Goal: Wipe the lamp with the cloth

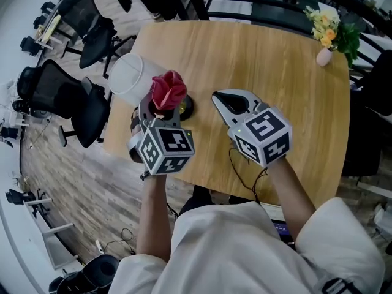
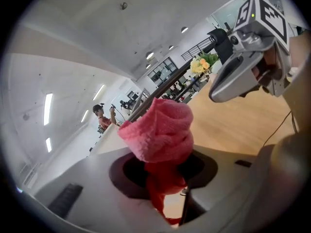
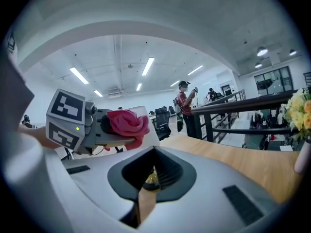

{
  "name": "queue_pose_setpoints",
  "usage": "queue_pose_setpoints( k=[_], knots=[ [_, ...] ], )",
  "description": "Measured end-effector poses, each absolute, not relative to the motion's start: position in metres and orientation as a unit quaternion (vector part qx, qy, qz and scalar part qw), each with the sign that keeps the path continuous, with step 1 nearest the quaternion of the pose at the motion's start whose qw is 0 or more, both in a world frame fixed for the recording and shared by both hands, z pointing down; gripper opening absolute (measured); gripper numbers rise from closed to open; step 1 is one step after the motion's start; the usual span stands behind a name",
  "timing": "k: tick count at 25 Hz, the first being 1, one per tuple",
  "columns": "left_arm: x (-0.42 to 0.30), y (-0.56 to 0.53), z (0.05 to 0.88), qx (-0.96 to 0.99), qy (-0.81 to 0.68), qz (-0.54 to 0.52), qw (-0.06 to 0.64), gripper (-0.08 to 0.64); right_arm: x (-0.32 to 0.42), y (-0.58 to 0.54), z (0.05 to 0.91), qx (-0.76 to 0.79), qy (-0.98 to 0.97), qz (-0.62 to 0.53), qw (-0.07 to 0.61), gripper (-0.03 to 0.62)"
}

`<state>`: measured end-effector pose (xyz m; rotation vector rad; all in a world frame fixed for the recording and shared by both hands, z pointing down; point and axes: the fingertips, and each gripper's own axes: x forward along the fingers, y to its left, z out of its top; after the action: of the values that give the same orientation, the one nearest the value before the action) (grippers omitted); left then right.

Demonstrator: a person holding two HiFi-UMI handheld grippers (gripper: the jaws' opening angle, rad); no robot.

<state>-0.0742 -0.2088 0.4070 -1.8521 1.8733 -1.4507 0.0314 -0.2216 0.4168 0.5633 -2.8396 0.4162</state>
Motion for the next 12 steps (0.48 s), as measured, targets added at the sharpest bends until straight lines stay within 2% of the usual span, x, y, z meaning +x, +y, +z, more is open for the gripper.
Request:
queue_pose_setpoints(
  k=[12],
  knots=[
    [-0.079,-0.179,0.467,-0.623,0.601,-0.500,0.026,0.181,0.022,-0.220,0.412,0.183,-0.970,0.078,0.141,0.005]
  ],
)
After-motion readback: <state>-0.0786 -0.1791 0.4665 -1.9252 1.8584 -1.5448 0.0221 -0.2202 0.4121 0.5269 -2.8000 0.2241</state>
